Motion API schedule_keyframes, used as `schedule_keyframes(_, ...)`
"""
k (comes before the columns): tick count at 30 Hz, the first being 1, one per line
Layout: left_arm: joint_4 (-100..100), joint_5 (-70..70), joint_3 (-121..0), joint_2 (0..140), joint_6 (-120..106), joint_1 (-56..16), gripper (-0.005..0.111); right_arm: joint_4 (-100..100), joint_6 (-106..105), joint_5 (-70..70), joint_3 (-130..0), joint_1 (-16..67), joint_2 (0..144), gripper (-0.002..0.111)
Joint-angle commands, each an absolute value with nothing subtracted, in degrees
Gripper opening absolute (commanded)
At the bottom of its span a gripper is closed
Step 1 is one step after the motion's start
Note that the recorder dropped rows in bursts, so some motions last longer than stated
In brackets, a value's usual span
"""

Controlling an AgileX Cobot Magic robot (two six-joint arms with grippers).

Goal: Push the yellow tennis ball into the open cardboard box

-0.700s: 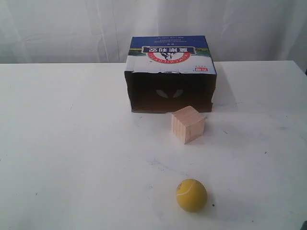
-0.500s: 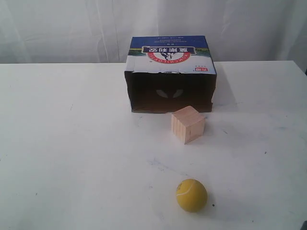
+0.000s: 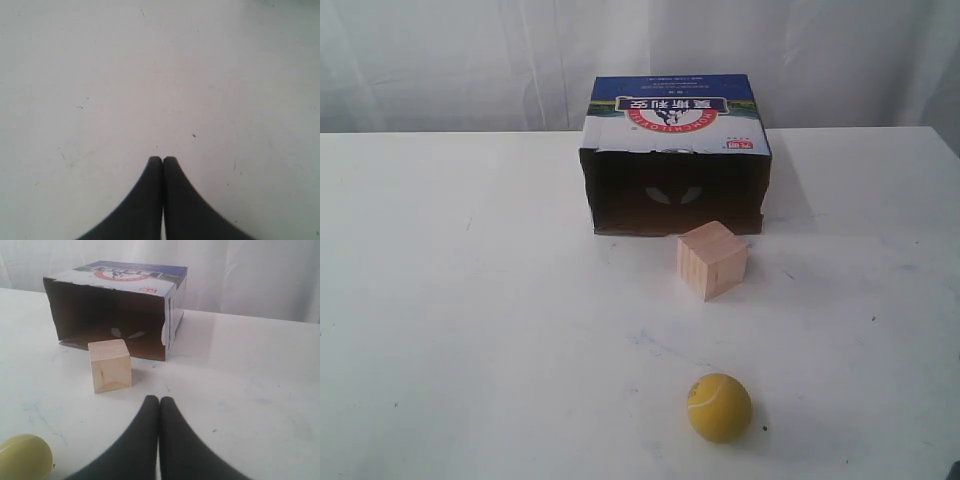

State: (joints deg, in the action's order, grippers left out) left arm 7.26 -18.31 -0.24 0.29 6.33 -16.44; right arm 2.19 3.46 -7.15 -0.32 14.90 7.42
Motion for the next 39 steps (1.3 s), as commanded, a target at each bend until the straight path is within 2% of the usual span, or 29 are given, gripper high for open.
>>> schedule_keyframes(1,7.4,-19.3,0.0,0.0,6.2,-16.7,0.000,2.4,3.7,1.9,0.0,14.7,7.2,0.000)
schedule_keyframes(4,7.4,-19.3,0.0,0.0,6.2,-16.7,0.000,2.6,5.1,9.9,-3.1,14.9,7.2,0.000)
schedule_keyframes(6,7.4,-19.3,0.0,0.0,6.2,-16.7,0.000,2.9,5.2,9.0,-6.4,14.9,7.2,0.000)
schedule_keyframes(18,7.4,-19.3,0.0,0.0,6.2,-16.7,0.000,2.1,5.2,-18.5,-22.7,14.9,7.2,0.000)
schedule_keyframes(24,7.4,-19.3,0.0,0.0,6.2,-16.7,0.000,-4.3,4.1,-30.0,-24.6,14.9,8.0,0.000)
schedule_keyframes(39,7.4,-19.3,0.0,0.0,6.2,-16.7,0.000,-25.1,-13.0,-34.3,-24.6,16.8,24.4,0.000)
